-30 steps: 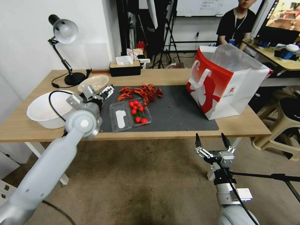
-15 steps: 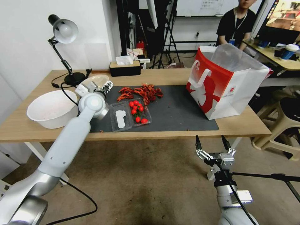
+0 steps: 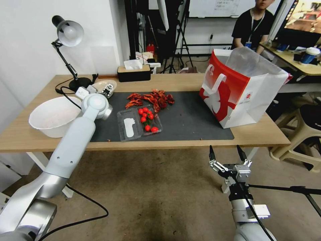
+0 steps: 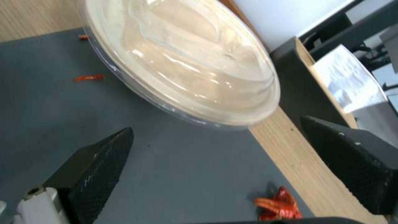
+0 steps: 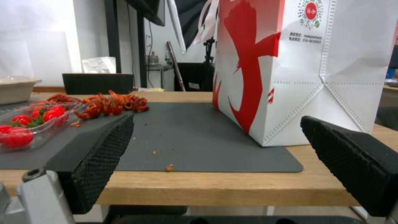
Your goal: Pick up the trash from the table and place it into the takeout bag.
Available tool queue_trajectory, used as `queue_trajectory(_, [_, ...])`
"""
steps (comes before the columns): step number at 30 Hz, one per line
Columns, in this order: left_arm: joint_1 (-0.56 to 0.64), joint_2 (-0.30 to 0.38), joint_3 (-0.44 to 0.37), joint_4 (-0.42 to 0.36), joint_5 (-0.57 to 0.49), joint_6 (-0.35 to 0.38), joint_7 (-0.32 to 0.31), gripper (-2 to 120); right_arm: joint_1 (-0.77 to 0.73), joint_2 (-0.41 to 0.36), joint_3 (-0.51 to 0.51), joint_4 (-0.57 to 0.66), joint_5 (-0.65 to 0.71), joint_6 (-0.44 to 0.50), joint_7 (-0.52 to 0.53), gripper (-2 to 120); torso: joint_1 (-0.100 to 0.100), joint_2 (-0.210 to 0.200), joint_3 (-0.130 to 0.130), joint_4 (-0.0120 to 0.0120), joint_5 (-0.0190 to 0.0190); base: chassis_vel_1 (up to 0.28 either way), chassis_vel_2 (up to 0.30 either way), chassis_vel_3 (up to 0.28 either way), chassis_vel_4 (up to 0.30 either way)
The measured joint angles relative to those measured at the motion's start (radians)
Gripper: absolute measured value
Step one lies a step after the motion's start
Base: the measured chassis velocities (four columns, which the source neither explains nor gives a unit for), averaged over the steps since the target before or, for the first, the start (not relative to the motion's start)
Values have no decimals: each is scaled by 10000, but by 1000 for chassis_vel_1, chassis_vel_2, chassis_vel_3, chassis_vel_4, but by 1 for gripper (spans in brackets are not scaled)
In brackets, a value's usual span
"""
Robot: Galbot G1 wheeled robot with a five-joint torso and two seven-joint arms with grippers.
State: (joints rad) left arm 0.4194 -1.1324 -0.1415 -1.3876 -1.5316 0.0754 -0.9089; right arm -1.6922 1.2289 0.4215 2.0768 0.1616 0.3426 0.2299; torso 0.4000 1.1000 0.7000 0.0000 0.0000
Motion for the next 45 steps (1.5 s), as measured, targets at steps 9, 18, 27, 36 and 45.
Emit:
queue_trajectory(9, [-662, -187, -233, 1008, -475, -148, 145, 100, -60, 4, -9, 22, -24, 11, -14, 100, 0, 0, 0, 0, 1, 0, 0, 0, 0])
queue_trajectory(18, [-721, -38, -233, 1293, -465, -84, 202, 100, -21, -20, -16, 22, -28, 11, -17, 100, 0, 0, 0, 0, 0, 0, 0, 0, 0])
queue_trajectory(27, [-726, -132, -294, 1602, -343, -112, 368, 100, -70, 0, -24, 33, -57, 8, -17, 100, 0, 0, 0, -1, -1, 0, 0, 0, 0])
queue_trajectory(36, [-799, -76, -312, 1824, -315, -283, 447, 76, -97, 20, -28, 39, -85, 8, -24, 100, 0, 0, 0, 0, 0, 0, 0, 0, 0])
queue_trajectory(45, [-738, -55, -335, 1818, -331, -348, 459, 48, -93, -23, -14, 65, -90, 6, -24, 100, 0, 0, 0, 0, 0, 0, 0, 0, 0])
